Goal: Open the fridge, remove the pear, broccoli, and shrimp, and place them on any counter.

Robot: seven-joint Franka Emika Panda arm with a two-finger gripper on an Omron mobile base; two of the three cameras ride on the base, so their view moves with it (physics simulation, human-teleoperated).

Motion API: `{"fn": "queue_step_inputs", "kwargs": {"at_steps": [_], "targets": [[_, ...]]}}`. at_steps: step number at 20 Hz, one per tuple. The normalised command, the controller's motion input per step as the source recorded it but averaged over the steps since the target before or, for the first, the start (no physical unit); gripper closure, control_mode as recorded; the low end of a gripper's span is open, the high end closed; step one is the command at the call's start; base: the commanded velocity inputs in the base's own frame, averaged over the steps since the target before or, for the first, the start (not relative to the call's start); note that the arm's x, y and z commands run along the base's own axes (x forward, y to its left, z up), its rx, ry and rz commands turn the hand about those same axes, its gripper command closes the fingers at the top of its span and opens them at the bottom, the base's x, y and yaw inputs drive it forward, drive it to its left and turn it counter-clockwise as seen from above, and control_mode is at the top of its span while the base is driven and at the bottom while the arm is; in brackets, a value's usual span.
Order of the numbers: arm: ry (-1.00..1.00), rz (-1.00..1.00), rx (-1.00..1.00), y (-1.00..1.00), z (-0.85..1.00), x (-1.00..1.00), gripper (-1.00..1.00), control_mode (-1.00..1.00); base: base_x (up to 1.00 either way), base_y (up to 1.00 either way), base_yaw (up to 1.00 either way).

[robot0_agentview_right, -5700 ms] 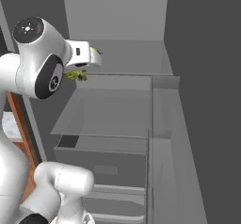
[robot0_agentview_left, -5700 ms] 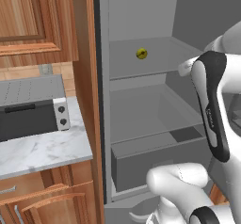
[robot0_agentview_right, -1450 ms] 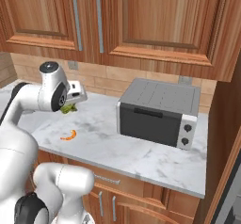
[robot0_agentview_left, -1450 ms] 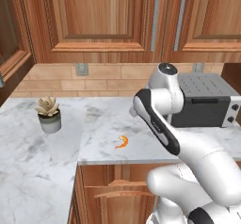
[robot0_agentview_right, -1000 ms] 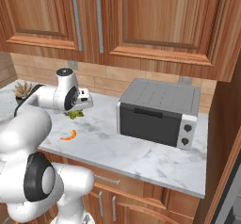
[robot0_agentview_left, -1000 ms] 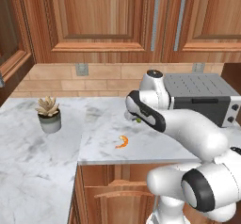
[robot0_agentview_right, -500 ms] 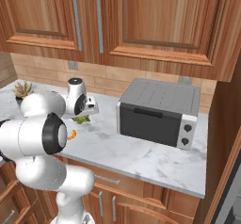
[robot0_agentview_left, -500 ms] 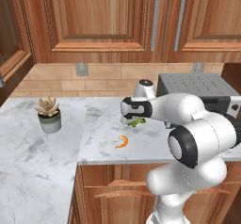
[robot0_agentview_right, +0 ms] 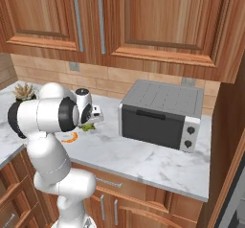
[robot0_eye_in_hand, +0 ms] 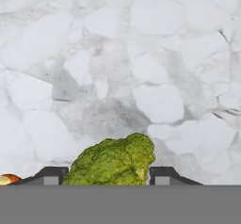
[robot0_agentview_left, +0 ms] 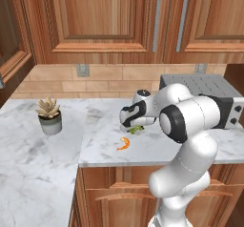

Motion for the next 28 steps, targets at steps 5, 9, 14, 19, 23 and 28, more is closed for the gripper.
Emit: {"fn": "queue_step_inputs", "kwargs": {"at_steps": [5,9,14,19,23,28], "targets": [[0.0,0.0,0.0,0.0,-0.35,0.14,1.0,-1.0,0.0,0.0,0.0],[0.0,0.0,0.0,0.0,-0.03,0.0,1.0,-1.0,0.0,0.0,0.0],[0.0,0.0,0.0,0.0,0.0,0.0,-1.0,-1.0,0.0,0.0,0.0],[0.0,0.0,0.0,0.0,0.0,0.0,-1.0,-1.0,0.0,0.0,0.0],[0.0,0.0,0.0,-0.04,-0.04,0.0,-1.0,-1.0,0.0,0.0,0.0],[-0.11,0.0,0.0,-0.19,0.11,-0.17,-1.0,-1.0,0.0,0.0,0.0]]}}
